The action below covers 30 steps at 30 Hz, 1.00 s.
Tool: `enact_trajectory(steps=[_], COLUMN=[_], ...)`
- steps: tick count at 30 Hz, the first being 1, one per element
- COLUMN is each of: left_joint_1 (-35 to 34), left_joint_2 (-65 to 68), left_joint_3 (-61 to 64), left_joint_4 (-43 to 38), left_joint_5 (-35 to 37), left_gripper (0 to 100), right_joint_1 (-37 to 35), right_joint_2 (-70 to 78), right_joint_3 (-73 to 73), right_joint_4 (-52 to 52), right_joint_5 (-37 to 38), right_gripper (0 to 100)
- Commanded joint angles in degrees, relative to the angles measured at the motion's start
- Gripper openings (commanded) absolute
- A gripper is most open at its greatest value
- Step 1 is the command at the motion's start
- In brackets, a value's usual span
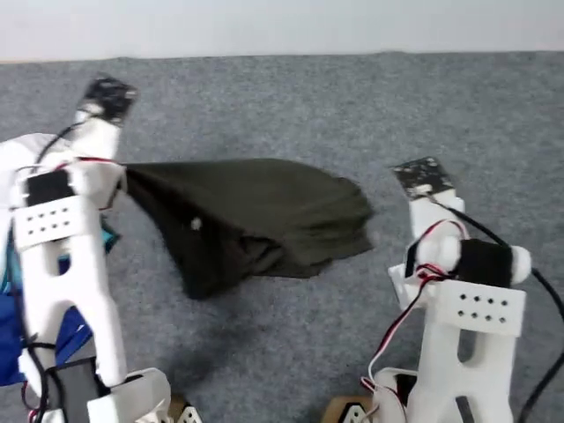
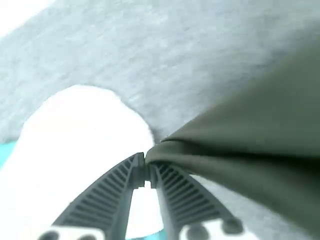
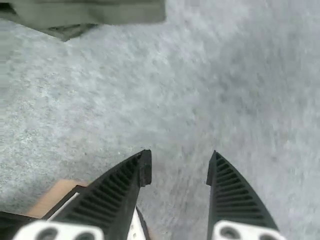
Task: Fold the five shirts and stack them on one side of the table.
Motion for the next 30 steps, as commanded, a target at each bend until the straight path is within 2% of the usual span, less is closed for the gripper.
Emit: enact_trajectory(steps=[1,10,14,17,21,24,30], left_joint_1=[-4.0,-9.1,-9.1,-9.0,-9.0,-9.0,-9.2], left_joint_2=[-0.3,8.1,10.4,10.8,11.0,11.0,11.0], left_joint_3=[-2.0,-0.6,-0.4,-0.4,-0.4,-0.4,-0.3], left_joint_4=[-1.8,-1.5,1.5,3.0,4.1,4.1,4.1], left_joint_5=[0.4,1.3,1.4,1.5,1.1,1.2,1.6], left_gripper=[0,1,12,19,19,19,19], right_joint_1=[-6.3,-15.4,-19.6,-21.3,-21.1,-21.1,-21.2], right_joint_2=[0.0,0.2,3.9,10.2,20.5,29.8,46.8], right_joint_3=[-0.4,-0.4,-0.8,-3.0,-7.8,-11.8,-23.5], right_joint_4=[-2.1,-4.9,-4.9,-5.7,-9.6,-12.1,-12.0], right_joint_5=[0.3,0.1,0.1,0.1,0.2,0.2,0.2], right_gripper=[20.2,20.1,20.4,20.5,20.6,25.0,27.8])
